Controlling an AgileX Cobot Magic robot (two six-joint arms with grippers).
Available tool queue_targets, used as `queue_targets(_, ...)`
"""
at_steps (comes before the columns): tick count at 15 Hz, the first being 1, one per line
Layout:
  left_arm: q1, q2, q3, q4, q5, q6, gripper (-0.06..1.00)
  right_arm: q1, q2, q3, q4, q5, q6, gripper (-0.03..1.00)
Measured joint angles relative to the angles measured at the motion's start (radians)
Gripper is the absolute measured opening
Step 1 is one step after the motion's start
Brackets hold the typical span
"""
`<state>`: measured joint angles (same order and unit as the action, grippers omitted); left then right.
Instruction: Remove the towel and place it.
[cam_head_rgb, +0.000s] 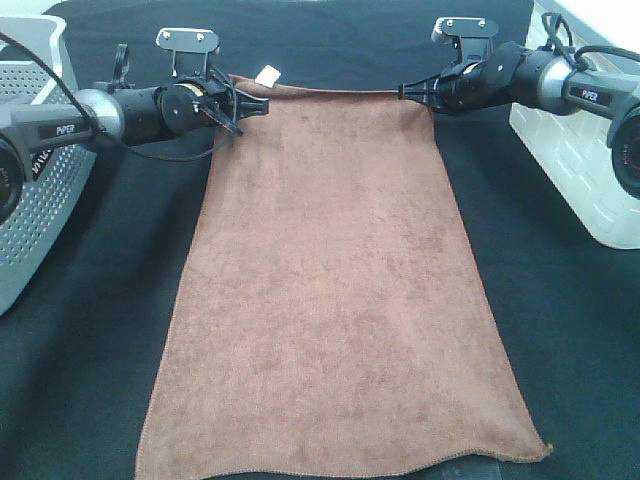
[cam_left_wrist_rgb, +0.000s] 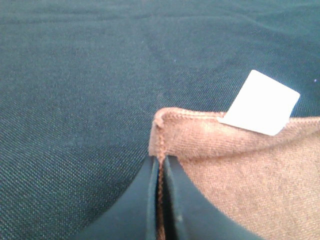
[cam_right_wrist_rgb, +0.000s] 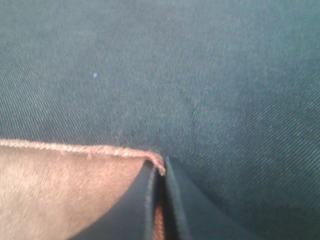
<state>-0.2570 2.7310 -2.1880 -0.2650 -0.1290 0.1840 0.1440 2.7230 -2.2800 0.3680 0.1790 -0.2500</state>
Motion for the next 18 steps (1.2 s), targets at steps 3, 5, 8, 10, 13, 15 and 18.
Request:
queue_targets(3, 0.000, 0.006, -0.004, 0.024, -0.028, 0.000, 0.08, -0.002, 0.004, 0.000, 0.019, -0.004, 0.000, 0.24)
queue_targets(5, 0.000, 0.020, -0.006, 0.025, -0.049, 0.000, 0.29, -0.002, 0.009, 0.000, 0.021, -0.010, 0.000, 0.43)
queue_targets(8, 0.000, 0.037, -0.006, 0.025, -0.053, 0.000, 0.64, -0.002, 0.033, 0.000, 0.023, -0.018, 0.000, 0.61)
queue_targets(10, 0.000, 0.037, -0.006, 0.025, -0.053, 0.000, 0.68, -0.002, 0.047, 0.000, 0.027, -0.006, 0.000, 0.62)
queue_targets(13, 0.000, 0.037, -0.006, 0.025, -0.052, 0.000, 0.69, -0.002, 0.047, 0.000, 0.029, 0.016, 0.000, 0.62)
queue_targets(15, 0.000, 0.035, -0.006, 0.025, -0.035, 0.000, 0.69, -0.002, 0.032, 0.000, 0.031, 0.053, 0.000, 0.62)
queue_targets(18, 0.000, -0.040, -0.006, 0.040, 0.116, 0.000, 0.71, -0.002, -0.059, 0.000, 0.031, 0.147, 0.000, 0.62)
